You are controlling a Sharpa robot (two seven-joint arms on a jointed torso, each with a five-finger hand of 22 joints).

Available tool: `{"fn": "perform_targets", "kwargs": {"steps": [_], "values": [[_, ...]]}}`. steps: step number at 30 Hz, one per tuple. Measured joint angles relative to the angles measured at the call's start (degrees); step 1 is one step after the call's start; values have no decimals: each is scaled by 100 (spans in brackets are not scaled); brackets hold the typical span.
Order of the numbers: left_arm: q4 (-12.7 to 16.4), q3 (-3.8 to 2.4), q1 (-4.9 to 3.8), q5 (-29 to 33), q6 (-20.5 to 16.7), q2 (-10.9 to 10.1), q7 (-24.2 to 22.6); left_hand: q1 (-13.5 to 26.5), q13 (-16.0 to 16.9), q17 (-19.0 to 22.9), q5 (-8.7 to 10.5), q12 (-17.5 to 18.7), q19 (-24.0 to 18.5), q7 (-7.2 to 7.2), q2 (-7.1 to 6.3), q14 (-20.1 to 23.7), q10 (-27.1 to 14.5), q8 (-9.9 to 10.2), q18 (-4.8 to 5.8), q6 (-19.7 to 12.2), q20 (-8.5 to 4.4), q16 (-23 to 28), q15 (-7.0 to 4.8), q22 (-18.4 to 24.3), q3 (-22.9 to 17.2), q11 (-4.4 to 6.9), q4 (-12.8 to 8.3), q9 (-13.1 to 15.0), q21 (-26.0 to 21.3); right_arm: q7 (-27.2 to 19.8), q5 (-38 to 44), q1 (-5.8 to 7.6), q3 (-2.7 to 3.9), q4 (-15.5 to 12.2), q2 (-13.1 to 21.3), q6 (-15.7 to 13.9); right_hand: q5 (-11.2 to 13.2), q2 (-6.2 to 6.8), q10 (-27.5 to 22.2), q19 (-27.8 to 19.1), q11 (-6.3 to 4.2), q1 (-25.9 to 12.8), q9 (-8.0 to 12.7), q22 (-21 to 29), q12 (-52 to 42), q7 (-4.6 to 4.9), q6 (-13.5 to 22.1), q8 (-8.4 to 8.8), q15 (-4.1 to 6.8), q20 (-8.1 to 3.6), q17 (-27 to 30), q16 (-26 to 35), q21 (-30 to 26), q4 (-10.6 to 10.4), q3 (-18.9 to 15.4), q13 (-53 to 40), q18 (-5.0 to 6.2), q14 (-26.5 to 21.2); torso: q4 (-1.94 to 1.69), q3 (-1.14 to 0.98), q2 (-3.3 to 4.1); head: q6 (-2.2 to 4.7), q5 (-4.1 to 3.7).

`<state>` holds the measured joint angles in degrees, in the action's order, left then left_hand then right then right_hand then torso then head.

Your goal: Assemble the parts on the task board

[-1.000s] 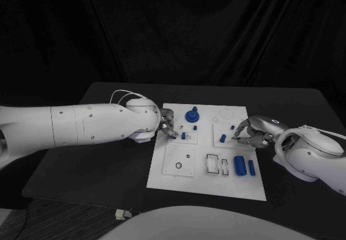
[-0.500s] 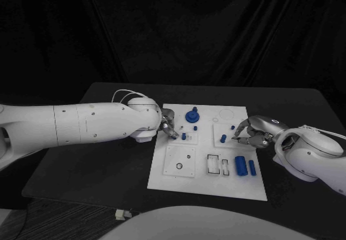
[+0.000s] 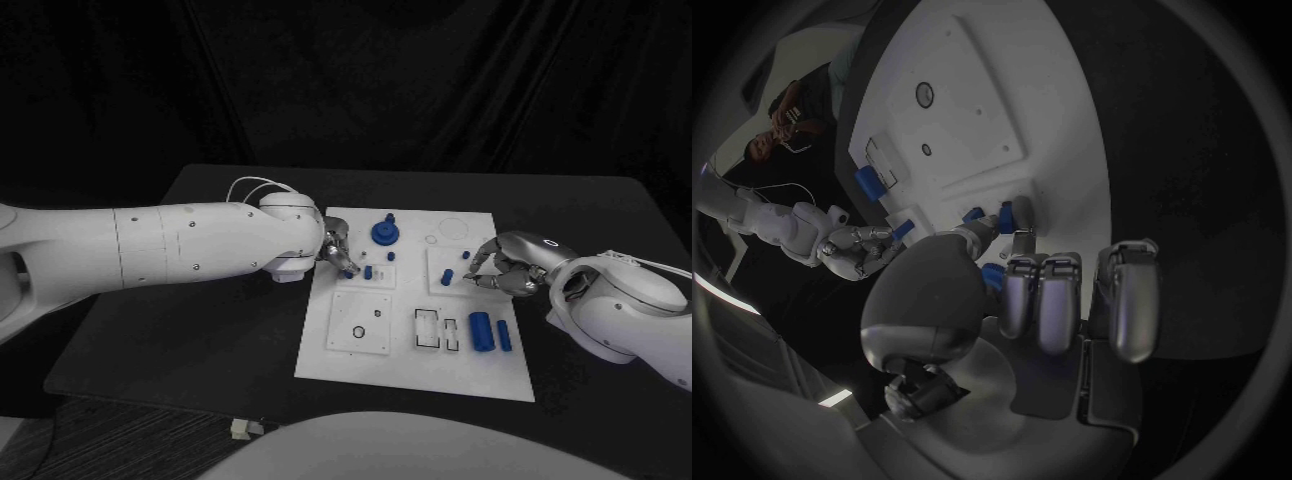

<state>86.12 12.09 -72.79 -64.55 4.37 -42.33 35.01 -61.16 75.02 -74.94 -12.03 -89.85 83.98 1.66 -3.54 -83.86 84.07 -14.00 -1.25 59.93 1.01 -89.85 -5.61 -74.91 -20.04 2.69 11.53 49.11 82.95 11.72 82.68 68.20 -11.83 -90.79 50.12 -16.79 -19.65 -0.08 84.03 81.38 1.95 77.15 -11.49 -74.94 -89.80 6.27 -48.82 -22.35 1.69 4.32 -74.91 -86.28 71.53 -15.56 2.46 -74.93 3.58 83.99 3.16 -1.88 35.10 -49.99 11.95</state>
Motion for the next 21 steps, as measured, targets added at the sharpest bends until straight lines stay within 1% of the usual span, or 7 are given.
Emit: {"fn": "perform_targets", "kwargs": {"steps": [3, 6, 8, 12, 18, 20, 21], "values": [[-7, -5, 0, 9, 27, 18, 0, 168, 0, 0, 166, 0, 0, 37, 27, -19, -15, 22, 0, -35, 0, 0, 19, 0, 212, -24, 212, -36, 0, 0, 0, 0, 0, 0, 0, 0, 0, 0, 0, 0, 0, 0, 0, 0, 0, 0, 0, 0, 0, 0, 0, 23, -3, 0, 0, 0, 0, 0, -2, 1, 1, 0, -3], [-18, -9, 0, 17, 42, 23, -2, 263, 0, 1, 209, 0, 0, 38, 65, -19, -15, 25, 0, -36, 0, 0, 19, 0, 407, -24, 406, -75, 0, 1, 0, 0, 0, 0, -2, 0, 0, 0, 0, 0, 0, 0, 0, 0, 0, 0, 0, 0, 0, 0, 0, 23, -3, 0, 0, 0, 0, 0, -5, 3, 1, 0, -4], [-26, -10, 0, 22, 49, 27, -7, 269, 0, 1, 212, 0, 0, 38, 71, -19, -15, 24, 0, -35, 0, 0, 19, 0, 480, -25, 480, -75, 0, 1, -1, 0, 0, 0, -3, 0, -9, 0, 0, 0, 0, 0, 0, 1, 0, 0, 0, 0, 0, 0, 0, 23, -3, 0, 0, 1, 0, 0, -6, 3, 1, 0, -5], [-46, -9, -1, 24, 63, 31, -11, 322, 0, 1, 211, 0, 0, 21, 124, -19, -15, -82, 0, 30, 0, 0, 19, 0, 647, -24, 501, -53, 0, 1, -1, 0, 0, 0, -3, 0, -28, 0, 0, 0, 0, 0, 0, 1, 0, 0, 0, 0, 0, 0, 0, 23, -3, 0, 0, 1, -1, 0, -6, 3, 1, 0, -7], [-67, -2, 0, 26, 87, 34, -11, 345, 0, 1, 209, 0, 0, -11, 147, -19, -15, -281, 0, 57, 0, 0, 19, 0, 823, -24, 502, 205, 0, 2, -1, 0, 0, 4, -3, 0, -28, 0, 0, 0, 0, 0, 5, 1, 0, 0, 0, 0, 0, 0, 0, 23, -25, 0, 0, 1, 0, 0, -5, 3, -1, 0, -8], [-75, -2, 0, 27, 96, 34, -11, 334, 0, 1, 169, 0, 0, -12, 159, -19, -15, -336, 0, 57, 0, 0, 19, 0, 858, -24, 490, 271, 0, 2, -1, 0, 0, 5, -5, 0, -28, 0, 0, 0, 0, 0, 5, 1, 0, 0, 0, 0, 0, 0, 0, 23, -25, 0, 0, 1, 0, 0, -4, 3, -3, 0, -8], [-77, -2, 0, 28, 103, 36, -11, 303, 0, 1, 140, 0, 0, -14, 189, -19, -15, -376, 0, 55, 0, 0, 19, 0, 895, -24, 484, 323, 0, 2, -1, 0, 0, 5, -6, 0, -28, 0, 0, 0, 0, 0, 5, 2, 0, 0, 0, 0, 0, 0, 0, 23, -25, 0, 0, 1, 0, 0, -4, 3, -3, 0, -8]]}}
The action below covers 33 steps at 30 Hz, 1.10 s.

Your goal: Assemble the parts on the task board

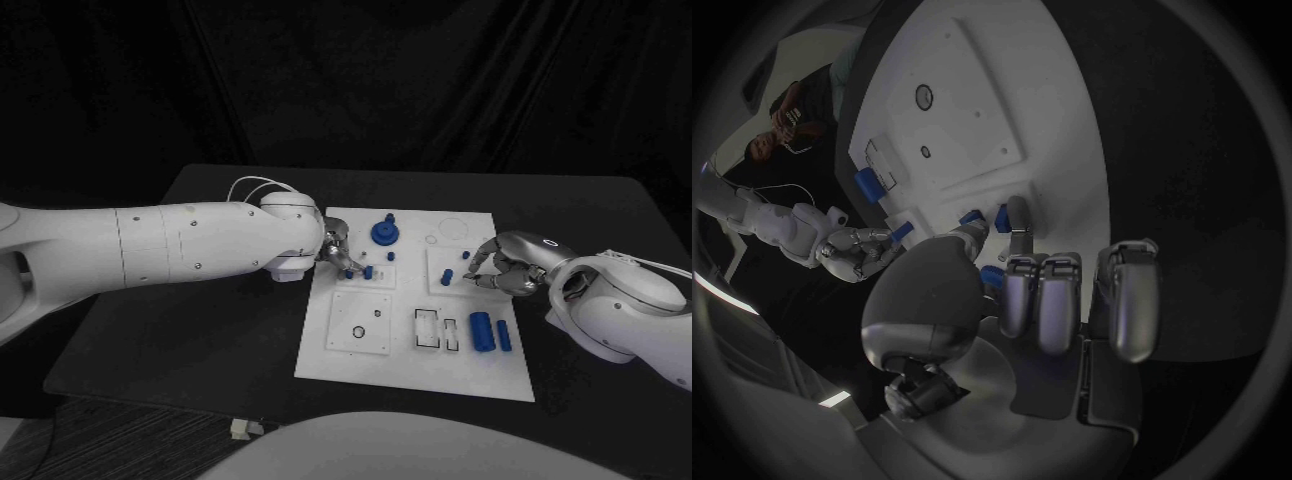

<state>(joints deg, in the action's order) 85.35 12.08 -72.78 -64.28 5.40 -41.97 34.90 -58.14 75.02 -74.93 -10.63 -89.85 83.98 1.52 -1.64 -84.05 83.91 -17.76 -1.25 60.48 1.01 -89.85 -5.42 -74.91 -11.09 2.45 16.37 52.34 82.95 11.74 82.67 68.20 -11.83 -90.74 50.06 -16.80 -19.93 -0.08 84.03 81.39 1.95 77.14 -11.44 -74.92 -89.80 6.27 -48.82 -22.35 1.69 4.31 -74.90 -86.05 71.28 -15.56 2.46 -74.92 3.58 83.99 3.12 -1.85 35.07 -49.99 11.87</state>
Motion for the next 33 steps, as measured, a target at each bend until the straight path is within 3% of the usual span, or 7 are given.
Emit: {"fn": "perform_targets", "kwargs": {"steps": [7, 13, 18, 24, 29, 31, 33], "values": [[-15, 4, 2, 5, 51, 2, 5, -101, 0, 0, -66, 0, 0, -62, 101, 0, 22, -277, 0, -62, 0, 0, 0, 0, 167, 22, 10, 345, 0, 0, 0, 0, 0, 5, -7, 0, 0, 0, 0, 0, 0, 0, 0, 0, 0, 0, 0, 0, 0, 0, 0, 0, 0, 0, 0, 0, 0, 0, 3, 3, -6, 0, -1], [17, 8, 7, 11, 63, -38, 8, -77, 0, 1, -65, 0, 0, -105, 172, 22, 16, -811, 0, -345, 0, 0, -21, 0, 496, 57, 20, 1089, 0, 0, -1, 0, 0, 11, -13, 4, 0, 0, 0, 0, 0, 0, 0, 1, 0, 0, 0, 0, 0, 0, 0, 0, 0, 0, 0, 1, 0, 0, 3, 3, -7, 0, -6], [114, 11, 9, 15, -1, -120, -16, -12, 0, 1, -329, 0, 2, -120, 238, 0, 2, -1319, -1, -652, -2, 0, -43, 0, 826, 81, 32, 1797, 0, 0, -1, -1, 0, 18, -13, 8, 0, 0, 0, 0, 0, 0, -1, 1, 0, 0, 0, 21, 0, 0, 0, 0, 0, 0, 0, 1, 0, 0, 0, 3, -3, 0, -27], [226, 13, -22, 19, -185, -231, -137, -12, 1, 1, -389, 0, -1, -140, 238, 0, 1, -1449, 0, -716, -41, 0, -43, 0, 934, 82, 31, 2004, 0, 0, -1, -2, 0, 35, -13, 17, 0, 0, 0, 0, 0, 0, -1, 1, 0, 0, 0, 21, 0, 0, 0, 0, 0, 0, 0, 1, 0, 0, -4, 2, 1, 0, -29], [293, 14, -130, 21, -326, -292, -237, -12, 0, 1, -389, 0, -1, -121, 238, 0, 1, -1524, 0, -737, -41, 0, -43, 0, 1010, 82, 35, 2086, 0, 1, -1, -4, 0, 49, -27, 29, 0, 0, 0, 0, 0, 0, -1, 2, 0, 0, 0, 21, 0, 0, 0, 0, 0, 0, 0, 1, 0, 0, -4, 2, 2, 0, -30], [313, 12, -201, 22, -364, -320, -269, -88, 0, 1, -585, -1, -1, -154, 287, 0, 18, -1695, -1, -704, -41, 0, -43, 0, 1075, 98, 30, 2199, 0, 2, -1, -6, 0, 52, -33, 35, -25, 0, 0, 0, 0, 0, -1, 2, 0, 0, 0, 21, 0, 0, 0, 0, 0, 0, 0, 1, 0, 0, -4, 2, 1, 0, -31], [334, 12, -264, 22, -378, -345, -289, -363, 1, 1, -919, -1, -1, -163, 279, 7, 3, -1745, 0, -694, -41, 0, -78, 0, 1077, 122, 9, 2249, 0, 2, -1, -6, 0, 56, -35, 41, -26, 0, 0, 0, 0, 0, -1, 2, 0, 0, 0, 21, 0, 0, 0, 0, 0, 0, 0, 1, 0, 0, -4, 2, 1, 0, -29]]}}
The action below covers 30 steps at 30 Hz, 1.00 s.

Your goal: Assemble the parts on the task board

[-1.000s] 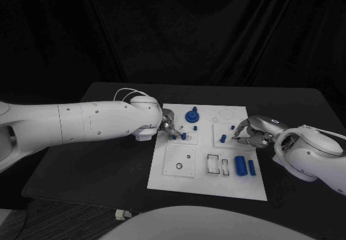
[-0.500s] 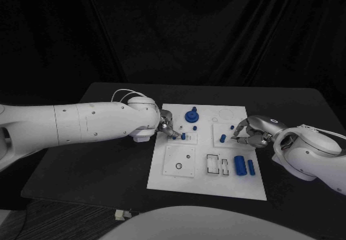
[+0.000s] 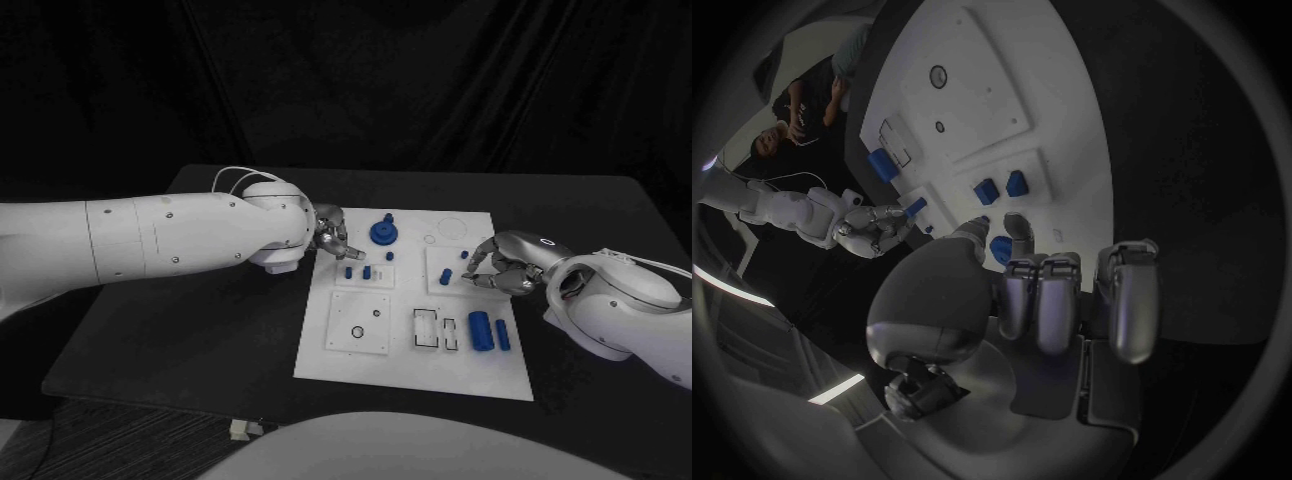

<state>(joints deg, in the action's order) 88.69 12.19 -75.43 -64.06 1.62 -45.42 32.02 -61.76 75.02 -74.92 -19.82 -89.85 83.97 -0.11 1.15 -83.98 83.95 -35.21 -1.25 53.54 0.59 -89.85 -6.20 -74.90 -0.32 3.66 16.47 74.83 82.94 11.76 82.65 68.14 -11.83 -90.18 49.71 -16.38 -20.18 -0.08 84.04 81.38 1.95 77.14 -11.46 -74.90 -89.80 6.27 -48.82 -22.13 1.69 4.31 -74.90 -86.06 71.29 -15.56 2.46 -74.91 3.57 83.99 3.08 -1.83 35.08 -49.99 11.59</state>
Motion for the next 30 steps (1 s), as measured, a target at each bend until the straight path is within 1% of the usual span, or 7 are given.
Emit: {"fn": "perform_targets", "kwargs": {"steps": [7, 12, 18, 20, 23, 25, 30], "values": [[80, -1, -289, 2, 24, -118, -19, -528, 0, 0, -546, 0, 1, -51, -31, -7, 20, -96, 0, 51, -41, 0, -6, 0, -51, 22, -76, 14, 0, 4, 0, -1, 0, 15, -8, 24, 0, 0, 0, 0, 0, 0, 0, 0, 0, 0, 0, 0, 0, 0, 0, 0, 0, 0, 0, 0, 0, 0, 1, 1, -2, 0, 7], [111, -3, -478, 2, 34, -166, -47, -702, 0, 0, -590, 0, 1, -51, -28, -7, 1, -57, 0, 51, -41, 0, -6, 0, -91, 40, -66, 14, 0, -3, 0, -2, 0, 17, -6, 20, 0, 0, 0, 0, 0, 0, 0, -4, 0, 0, 0, 0, 0, 0, 0, 0, -23, 0, 0, 0, 0, 0, 1, 1, -2, 0, 0], [-16, -2, -565, 3, -164, -108, -662, -1493, 21, 0, -398, 234, -74, 146, -76, 2, 1, 620, -27, -482, 32, 89, 116, 0, -378, -129, -189, -297, -474, -132, 0, -3, 0, -98, 79, -207, -23, 0, 0, 14, 0, 0, -6, -4, 0, -20, -103, -13, 0, -14, 0, -26, 117, -11, 11, 0, 0, 0, 6, -2, -1, 0, 13], [-84, 0, -572, -9, -298, -59, -1048, -2016, -64, 1, 14, 1657, -692, 465, -143, 290, -1223, 1271, -186, -835, 211, 945, 393, -2, -667, -433, -189, -965, -1300, -235, 2, -3, 0, -167, 131, -384, -23, 0, -16, 114, -16, 0, -18, -4, 0, -62, -164, -38, 42, -29, 0, -95, 257, -50, 0, 1, 0, 1, 5, -2, -1, 0, 11], [-219, 3, -572, -157, -557, 37, -1826, -2626, -1876, 284, 1215, 4892, -1242, 847, -333, 1465, -3409, 2219, -186, -1243, 413, 2191, 663, -4, -1263, -775, -112, -2065, -1791, -474, 12, -3, -1, -305, 249, -772, -23, 48, -11, 230, -54, -48, -29, -4, 0, -94, -259, -73, 82, -66, 0, -228, 519, -84, -34, 1, 0, 1, 4, -3, -1, 0, -20], [-338, 1, -557, -461, -767, 109, -2403, -2678, -2695, 529, 1557, 6154, -1454, 689, -674, 1695, -4385, 2768, -187, -1598, 490, 2470, 876, -4, -1575, -1005, -113, -2746, -1965, -687, 20, -3, -1, -419, 351, -1091, -22, 77, 0, 236, -83, -95, -29, -4, 0, -102, -266, -73, 83, -72, 0, -295, 664, -89, -39, 1, 0, 1, 4, -4, -1, 0, -35], [-578, -3, -419, -1466, -1210, 266, -3492, -2037, -4249, 363, 1656, 7362, -636, -269, -1282, 458, -4767, 3192, -361, -1301, 298, 1839, 353, -4, -2081, -472, -700, -4089, -1470, -1158, 40, -3, 1, -642, 545, -1764, -22, 89, 0, 236, -84, -155, -27, -3, 0, -101, -266, -73, 83, -72, 0, -360, 961, -104, -55, 1, -94, 1, 7, -6, 3, 0, -52]]}}
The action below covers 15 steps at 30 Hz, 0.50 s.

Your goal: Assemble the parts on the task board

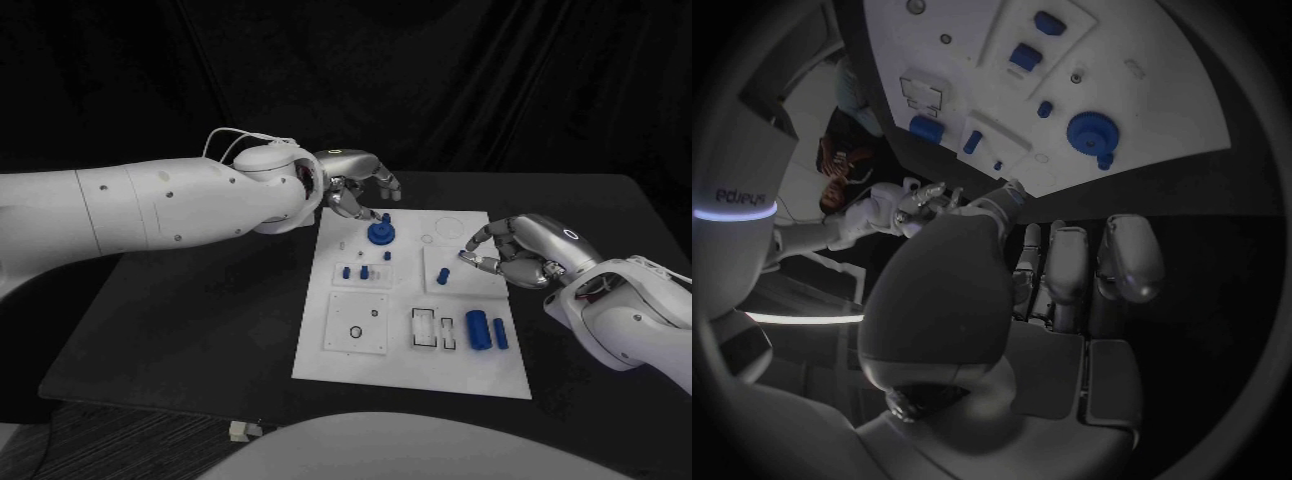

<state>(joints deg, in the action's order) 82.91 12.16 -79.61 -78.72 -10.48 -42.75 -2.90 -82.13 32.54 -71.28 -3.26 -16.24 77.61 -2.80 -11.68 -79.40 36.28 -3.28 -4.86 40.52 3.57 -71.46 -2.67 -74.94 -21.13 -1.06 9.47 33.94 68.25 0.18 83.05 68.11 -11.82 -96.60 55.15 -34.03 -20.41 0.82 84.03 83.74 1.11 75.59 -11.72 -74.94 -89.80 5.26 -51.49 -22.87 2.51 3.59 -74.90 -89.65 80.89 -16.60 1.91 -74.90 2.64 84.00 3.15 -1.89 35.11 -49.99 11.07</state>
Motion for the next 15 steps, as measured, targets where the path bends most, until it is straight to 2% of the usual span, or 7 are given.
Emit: {"fn": "perform_targets", "kwargs": {"steps": [4, 5, 7, 9, 11, 14, 15], "values": [[-279, 5, 152, -715, -195, 204, -667, 394, -690, 179, 22, 321, 109, 92, -57, -87, 45, -18, 0, 345, -52, 70, -45, 0, -296, 47, -180, -564, -9, -291, 11, 0, 1, -125, 139, -413, 0, 0, 0, 0, 0, 0, 12, 0, 0, 0, 0, 0, 0, 0, 0, 0, 9, 0, 0, -3, 0, 0, 4, 0, 14, 0, -43], [-350, 4, 186, -823, -233, 242, -792, 656, -880, 222, 22, 325, 109, 95, 34, -87, 148, -17, -1, 458, -52, 75, -63, 0, -393, 78, -95, -742, -64, -334, 11, 0, 1, -145, 164, -477, 0, 0, 0, 0, 0, 0, 12, 0, 0, 0, 0, 0, 0, 0, 0, 0, 9, 0, 0, -5, 0, 0, 2, 1, 17, 0, -63], [-531, 3, 274, -1000, -326, 308, -1050, 856, -1072, 306, 22, 360, 109, 140, 92, -84, 202, -17, 0, 519, -52, 117, -60, 0, -501, 63, -21, -923, -95, -418, 4, 0, 1, -182, 207, -604, 0, 0, 0, 0, 0, 0, 12, 0, 0, 0, 0, 0, 0, 0, 0, 0, 9, 0, 0, -5, 0, 0, -4, 7, 30, 0, -115], [-688, 4, 340, -1058, -397, 349, -1245, 939, -1317, 384, -50, 391, 148, 196, 159, -64, 235, -17, -1, 574, -51, 137, -42, 1, -729, 31, -76, -1156, -105, -479, -14, 0, 1, -199, 229, -686, 0, 0, 0, 0, 0, 0, 12, 1, 0, 0, 0, 0, 0, 0, 0, 0, 31, 0, 0, -5, 1, 0, -10, 14, 44, 0, -164], [-840, 8, 395, -1072, -466, 396, -1447, 982, -1586, 404, -140, 451, 169, 244, 202, -54, 230, -17, 0, 556, -30, 91, -31, 1, -935, -32, -316, -1408, -105, -536, -48, 0, 1, -205, 242, -755, 0, 0, 0, 0, 0, 0, 17, 1, 0, 0, 0, 0, 0, 0, 0, 0, 31, 0, 0, -4, 1, 0, -10, 23, 64, 0, -193], [-951, 8, 434, -1072, -535, 457, -1647, 977, -1788, 398, -242, 454, 169, 286, 254, -54, 226, -16, 0, 608, -30, 20, -31, 1, -1071, -37, -588, -1578, -138, -582, -93, 0, 0, -203, 251, -806, 0, 0, 0, 0, 0, 0, 17, 1, 0, 0, 0, 0, 0, 0, 0, 0, 31, 0, 0, -4, 1, 0, -7, 32, 87, 0, -218], [-996, 7, 453, -1072, -566, 485, -1726, 927, -1866, 364, -426, 454, 169, 277, 304, -78, 283, -16, 0, 640, -30, -43, -33, 1, -1093, -41, -731, -1641, -138, -596, -112, 0, -1, -198, 251, -820, 0, 0, 0, 0, 1, 0, 17, 1, 0, 0, 0, 0, 0, 0, 0, 0, 31, 0, 0, -4, 1, 0, -5, 34, 95, 0, -209]]}}
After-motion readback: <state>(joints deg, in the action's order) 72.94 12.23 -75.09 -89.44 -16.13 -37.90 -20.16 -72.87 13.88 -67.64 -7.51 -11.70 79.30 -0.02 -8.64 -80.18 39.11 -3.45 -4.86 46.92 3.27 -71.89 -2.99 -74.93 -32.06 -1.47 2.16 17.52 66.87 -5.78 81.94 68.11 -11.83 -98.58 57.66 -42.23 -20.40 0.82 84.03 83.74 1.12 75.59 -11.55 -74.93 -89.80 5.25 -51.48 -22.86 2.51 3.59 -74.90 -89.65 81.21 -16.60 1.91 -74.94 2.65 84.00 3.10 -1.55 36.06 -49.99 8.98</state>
